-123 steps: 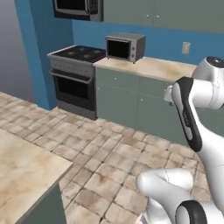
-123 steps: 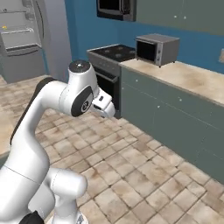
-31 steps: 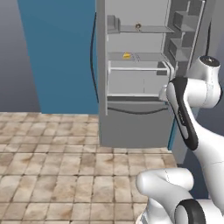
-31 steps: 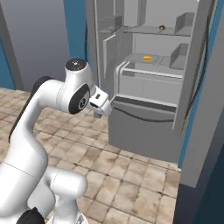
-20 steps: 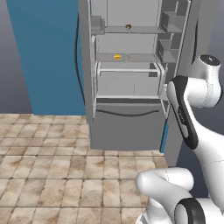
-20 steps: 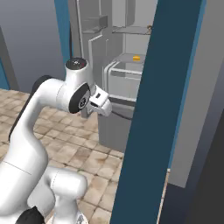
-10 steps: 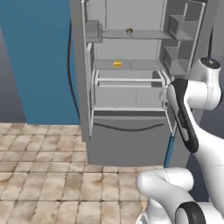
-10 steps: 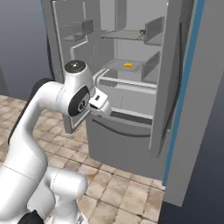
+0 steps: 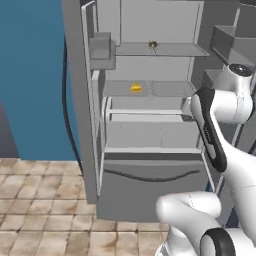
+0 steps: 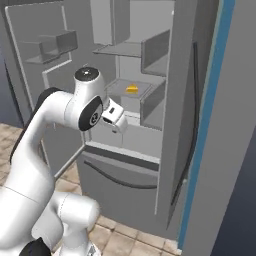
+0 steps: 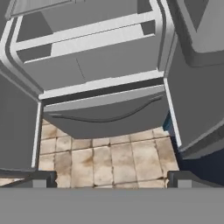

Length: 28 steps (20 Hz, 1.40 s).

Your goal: Take the cheese, chicken drumstick, and mushroom from the fridge and place them on the plate on the dining counter to create an appetizer plate.

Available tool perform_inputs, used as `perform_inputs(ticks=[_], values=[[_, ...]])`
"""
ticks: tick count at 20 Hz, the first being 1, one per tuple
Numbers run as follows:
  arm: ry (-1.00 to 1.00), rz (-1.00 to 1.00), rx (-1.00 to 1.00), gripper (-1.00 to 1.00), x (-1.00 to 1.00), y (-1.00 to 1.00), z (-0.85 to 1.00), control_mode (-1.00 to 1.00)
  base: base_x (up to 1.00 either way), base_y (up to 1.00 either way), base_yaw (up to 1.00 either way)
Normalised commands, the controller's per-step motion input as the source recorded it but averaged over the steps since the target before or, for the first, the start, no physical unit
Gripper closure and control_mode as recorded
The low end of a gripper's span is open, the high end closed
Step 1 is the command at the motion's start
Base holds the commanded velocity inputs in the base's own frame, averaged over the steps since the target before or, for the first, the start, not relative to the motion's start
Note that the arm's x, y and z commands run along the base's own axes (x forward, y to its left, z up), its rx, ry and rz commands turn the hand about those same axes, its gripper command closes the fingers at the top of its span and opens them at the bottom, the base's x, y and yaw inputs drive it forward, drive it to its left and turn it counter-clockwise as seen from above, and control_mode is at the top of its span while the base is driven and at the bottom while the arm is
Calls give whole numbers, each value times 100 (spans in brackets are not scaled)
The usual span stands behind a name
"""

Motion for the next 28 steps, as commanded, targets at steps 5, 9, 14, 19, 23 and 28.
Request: perform_inputs(ticks=[5, 9, 14, 19, 23, 28], values=[[0, 0, 0, -100, 0, 0, 0, 100, 100, 27, 0], [0, 0, 0, -100, 0, 0, 0, 100, 100, 39, 0], [0, 0, 0, -100, 0, 0, 0, 100, 98, 24, 0], [0, 0, 0, -100, 0, 0, 0, 100, 33, -15, 0], [0, 0, 0, -100, 0, 0, 0, 100, 6, -16, 0], [0, 2, 0, -100, 0, -1, 0, -100, 0, 0, 0]])
